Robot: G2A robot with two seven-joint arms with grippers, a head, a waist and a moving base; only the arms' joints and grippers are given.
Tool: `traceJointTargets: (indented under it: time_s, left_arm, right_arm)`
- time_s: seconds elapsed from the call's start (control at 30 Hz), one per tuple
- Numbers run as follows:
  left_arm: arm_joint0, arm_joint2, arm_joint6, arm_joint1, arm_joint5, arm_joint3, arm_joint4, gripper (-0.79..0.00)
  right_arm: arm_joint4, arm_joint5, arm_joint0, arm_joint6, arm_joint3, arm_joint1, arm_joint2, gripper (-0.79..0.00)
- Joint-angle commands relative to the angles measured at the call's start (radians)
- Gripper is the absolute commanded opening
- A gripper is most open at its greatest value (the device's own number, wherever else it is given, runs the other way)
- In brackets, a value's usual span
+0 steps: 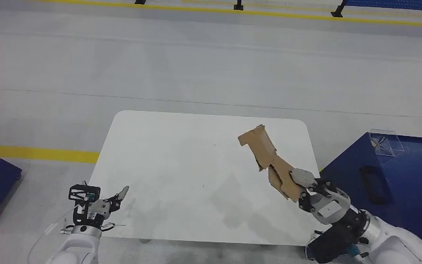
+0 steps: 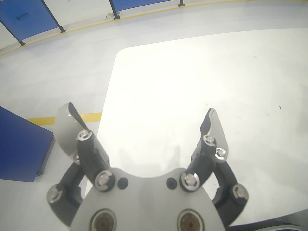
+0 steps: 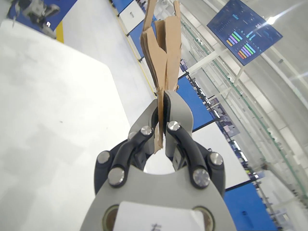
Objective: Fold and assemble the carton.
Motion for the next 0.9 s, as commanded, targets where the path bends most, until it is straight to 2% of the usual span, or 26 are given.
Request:
traceJointTargets:
  time_s: [0.0,0.17,0.27,0.43,0.6,0.67,0.83,0.87]
  left_arm:
    - [0.0,0.0,0.0,0.0,0.0,0.0,0.0,0.0]
    - [0.0,0.0,0.0,0.0,0.0,0.0,0.0,0.0]
    - [0.0,0.0,0.0,0.0,0.0,0.0,0.0,0.0]
    - [0.0,0.0,0.0,0.0,0.0,0.0,0.0,0.0]
    - [0.0,0.0,0.0,0.0,0.0,0.0,0.0,0.0]
    - [0.0,0.0,0.0,0.0,0.0,0.0,0.0,0.0]
    - [0.0,0.0,0.0,0.0,0.0,0.0,0.0,0.0]
    - [0.0,0.0,0.0,0.0,0.0,0.0,0.0,0.0]
  right_arm:
    - [0.232,-0.091,0.02,0.029,0.026,0.002,0.037,-0.785]
    - [0.745,-0.35,0.073,0.203,0.149,0.022,0.066,-0.785]
    - [1.057,-0.352,0.089,0.404,0.198,0.056,-0.027,-0.785]
    - [1.632,-0.352,0.164,0.846,0.34,0.129,-0.204,-0.785]
    - [2.171,-0.224,0.258,1.3,0.477,0.179,-0.404,-0.785]
    - [2.347,-0.172,0.294,1.438,0.527,0.188,-0.447,-0.785]
    - [2.701,-0.011,0.335,1.65,0.624,0.19,-0.525,-0.785]
    - [2.701,-0.011,0.335,1.65,0.624,0.19,-0.525,-0.785]
